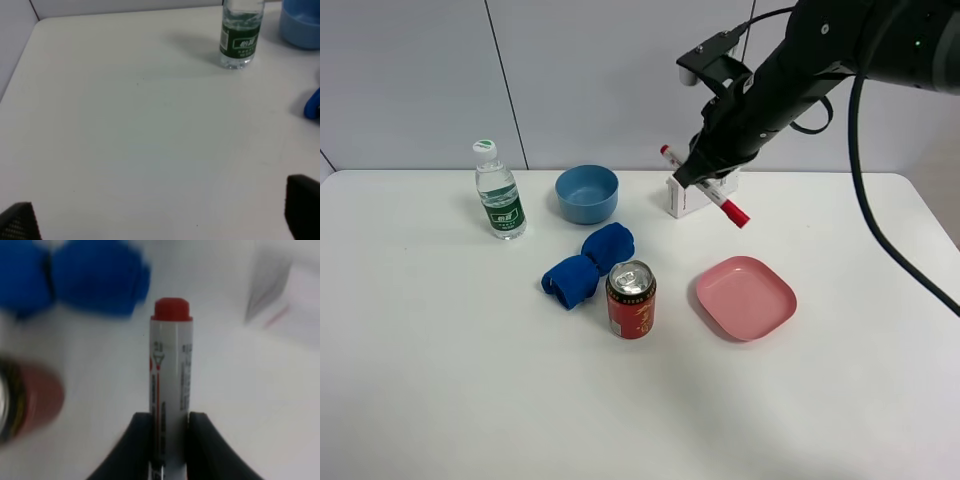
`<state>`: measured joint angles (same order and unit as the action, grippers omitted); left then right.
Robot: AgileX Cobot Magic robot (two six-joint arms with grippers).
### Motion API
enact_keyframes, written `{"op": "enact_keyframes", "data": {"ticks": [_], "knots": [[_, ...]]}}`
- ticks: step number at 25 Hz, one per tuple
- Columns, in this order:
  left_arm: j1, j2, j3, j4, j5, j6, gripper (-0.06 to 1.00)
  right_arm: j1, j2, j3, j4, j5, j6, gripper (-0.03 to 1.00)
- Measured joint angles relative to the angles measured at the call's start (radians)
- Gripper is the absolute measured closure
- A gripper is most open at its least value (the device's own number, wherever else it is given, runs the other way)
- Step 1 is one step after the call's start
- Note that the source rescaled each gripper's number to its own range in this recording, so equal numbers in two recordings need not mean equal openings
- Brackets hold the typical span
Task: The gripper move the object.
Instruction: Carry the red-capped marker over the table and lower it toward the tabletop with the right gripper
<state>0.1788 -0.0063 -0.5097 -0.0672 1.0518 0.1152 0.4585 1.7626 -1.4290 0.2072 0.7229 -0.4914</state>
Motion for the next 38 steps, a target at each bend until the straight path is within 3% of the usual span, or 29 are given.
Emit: {"op": "enact_keyframes", "data": {"ticks": [3,9,14,23,32,38], "knots": [[0.000,0.000,0.000,0.000,0.000,0.000,-0.06,0.011,0.027,0.000,0.001,-0.057,0.196,0.97],[0.000,0.000,0.000,0.000,0.000,0.000,-0.06,0.029,0.102,0.000,-0.011,-0.042,0.589,0.97],[0.000,0.000,0.000,0.000,0.000,0.000,-0.06,0.035,0.175,0.000,-0.052,-0.044,0.776,0.97],[0.000,0.000,0.000,0.000,0.000,0.000,-0.06,0.035,0.313,0.000,-0.122,-0.090,0.922,0.97],[0.000,0.000,0.000,0.000,0.000,0.000,-0.06,0.042,0.382,0.000,-0.111,-0.182,0.949,0.97],[0.000,0.000,0.000,0.000,0.000,0.000,-0.06,0.043,0.406,0.000,-0.111,-0.185,0.949,0.97]]}}
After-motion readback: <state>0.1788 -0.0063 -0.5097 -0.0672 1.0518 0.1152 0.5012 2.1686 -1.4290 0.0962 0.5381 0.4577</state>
